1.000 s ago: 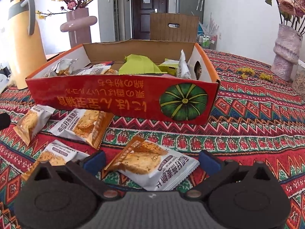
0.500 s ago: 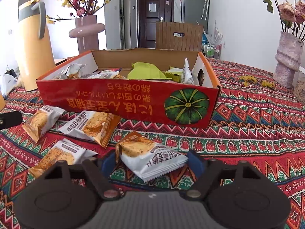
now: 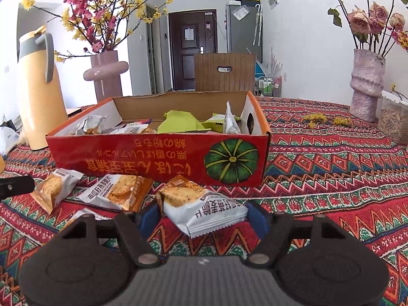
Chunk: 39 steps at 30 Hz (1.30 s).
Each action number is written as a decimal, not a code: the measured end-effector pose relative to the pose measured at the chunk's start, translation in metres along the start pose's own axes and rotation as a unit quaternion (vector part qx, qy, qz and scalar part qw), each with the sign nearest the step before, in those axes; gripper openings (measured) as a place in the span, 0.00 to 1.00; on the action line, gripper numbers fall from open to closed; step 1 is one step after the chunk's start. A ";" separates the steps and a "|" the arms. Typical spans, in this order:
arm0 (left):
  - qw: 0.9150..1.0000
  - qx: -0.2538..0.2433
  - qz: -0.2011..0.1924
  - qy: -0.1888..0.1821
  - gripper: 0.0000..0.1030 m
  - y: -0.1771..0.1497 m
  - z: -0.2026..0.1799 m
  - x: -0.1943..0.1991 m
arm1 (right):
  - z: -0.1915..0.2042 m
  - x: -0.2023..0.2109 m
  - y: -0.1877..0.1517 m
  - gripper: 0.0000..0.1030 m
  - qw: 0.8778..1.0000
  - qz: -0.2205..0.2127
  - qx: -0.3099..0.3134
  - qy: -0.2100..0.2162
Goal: Organize snacks
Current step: 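Grasp a cracker packet with left gripper while right grasps another cracker packet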
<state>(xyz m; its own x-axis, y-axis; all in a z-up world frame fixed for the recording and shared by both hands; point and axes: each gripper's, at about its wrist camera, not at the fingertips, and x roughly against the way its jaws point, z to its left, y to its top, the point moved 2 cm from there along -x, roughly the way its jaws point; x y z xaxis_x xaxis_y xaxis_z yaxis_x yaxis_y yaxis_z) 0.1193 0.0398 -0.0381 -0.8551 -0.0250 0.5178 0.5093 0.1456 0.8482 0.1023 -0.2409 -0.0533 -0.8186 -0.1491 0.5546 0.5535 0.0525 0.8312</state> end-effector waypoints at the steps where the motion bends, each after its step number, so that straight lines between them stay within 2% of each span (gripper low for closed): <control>1: 1.000 -0.003 0.003 0.000 1.00 0.001 0.000 0.000 | 0.000 0.000 0.000 0.70 1.000 -0.001 0.001 0.000; 5: 0.999 -0.024 0.033 -0.004 1.00 0.010 -0.007 -0.005 | -0.001 0.001 0.000 0.70 1.000 -0.004 -0.002 0.002; 10: 0.994 -0.063 0.085 0.011 1.00 0.022 -0.020 -0.030 | -0.002 0.003 0.000 0.70 1.000 -0.008 -0.006 0.004; 13: 0.992 -0.073 0.098 0.017 1.00 0.026 -0.026 -0.044 | -0.002 0.004 0.000 0.70 1.000 -0.011 -0.008 0.004; 15: 0.990 -0.083 0.111 0.023 0.96 0.027 -0.030 -0.052 | -0.003 0.004 0.000 0.70 1.000 -0.012 -0.009 0.005; 17: 0.989 -0.078 0.123 0.019 0.84 0.025 -0.031 -0.058 | -0.003 0.004 0.000 0.70 1.000 -0.012 -0.010 0.006; 21: 0.988 -0.071 0.135 0.014 0.74 0.023 -0.032 -0.067 | -0.003 0.005 0.000 0.70 1.000 -0.013 -0.012 0.008; 25: 0.987 -0.061 0.148 -0.002 0.42 0.022 -0.029 -0.072 | -0.003 0.005 0.000 0.70 1.000 -0.013 -0.012 0.009; 39: 0.992 -0.043 0.120 -0.011 0.40 0.024 -0.024 -0.051 | -0.002 0.007 0.001 0.70 1.000 -0.017 -0.011 0.009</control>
<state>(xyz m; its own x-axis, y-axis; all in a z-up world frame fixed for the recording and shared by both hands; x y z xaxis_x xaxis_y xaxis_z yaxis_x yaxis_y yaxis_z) 0.1777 0.0211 -0.0418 -0.7092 0.0210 0.7047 0.7045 0.0592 0.7072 0.0974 -0.2436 -0.0490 -0.8339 -0.1686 0.5255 0.5293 0.0254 0.8480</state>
